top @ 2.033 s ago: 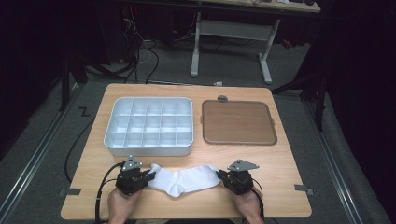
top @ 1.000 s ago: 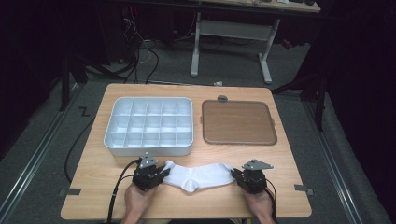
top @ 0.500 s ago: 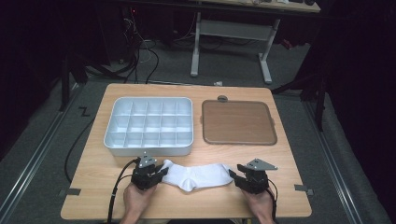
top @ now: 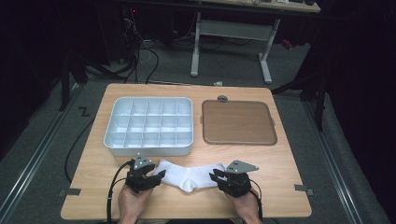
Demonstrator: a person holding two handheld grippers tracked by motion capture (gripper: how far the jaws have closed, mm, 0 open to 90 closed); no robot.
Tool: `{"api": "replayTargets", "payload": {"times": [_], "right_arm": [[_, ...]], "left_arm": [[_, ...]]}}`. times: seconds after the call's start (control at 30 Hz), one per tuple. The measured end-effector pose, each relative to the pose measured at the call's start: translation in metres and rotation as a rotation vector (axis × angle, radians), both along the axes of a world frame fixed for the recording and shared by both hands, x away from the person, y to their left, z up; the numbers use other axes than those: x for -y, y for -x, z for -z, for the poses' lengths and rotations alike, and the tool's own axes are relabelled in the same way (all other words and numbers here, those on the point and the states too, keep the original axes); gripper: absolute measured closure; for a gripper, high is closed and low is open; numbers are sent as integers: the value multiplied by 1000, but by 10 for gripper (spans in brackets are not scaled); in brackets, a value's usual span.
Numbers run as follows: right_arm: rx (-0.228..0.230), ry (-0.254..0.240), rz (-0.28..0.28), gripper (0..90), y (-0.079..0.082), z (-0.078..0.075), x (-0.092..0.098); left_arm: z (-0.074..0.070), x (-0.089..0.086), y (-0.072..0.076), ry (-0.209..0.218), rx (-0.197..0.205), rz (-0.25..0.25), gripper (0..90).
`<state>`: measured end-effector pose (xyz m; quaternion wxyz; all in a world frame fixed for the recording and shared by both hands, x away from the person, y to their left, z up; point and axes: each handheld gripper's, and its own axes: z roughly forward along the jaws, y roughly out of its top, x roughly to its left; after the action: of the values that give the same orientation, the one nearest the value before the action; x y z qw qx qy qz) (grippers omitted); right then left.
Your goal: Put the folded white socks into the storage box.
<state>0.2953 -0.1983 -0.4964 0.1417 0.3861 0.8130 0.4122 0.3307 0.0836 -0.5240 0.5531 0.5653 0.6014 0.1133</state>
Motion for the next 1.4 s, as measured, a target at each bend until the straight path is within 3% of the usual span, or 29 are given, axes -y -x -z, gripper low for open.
{"api": "replayTargets", "payload": {"times": [0.3, 0.67, 1.03, 1.4], "right_arm": [[-31, 12, -104, 778, 1, 9, -37], [-62, 48, -105, 799, -7, 22, -49], [-66, 78, -93, 798, -7, 31, -49], [-48, 90, -98, 788, -4, 32, -50]], "left_arm": [[9, 4, 9, -30, -23, -19, 473], [11, 9, 13, -66, -1, 9, 588], [10, 5, 12, 11, -32, 35, 747], [1, 1, 12, 42, -27, 57, 782]]}}
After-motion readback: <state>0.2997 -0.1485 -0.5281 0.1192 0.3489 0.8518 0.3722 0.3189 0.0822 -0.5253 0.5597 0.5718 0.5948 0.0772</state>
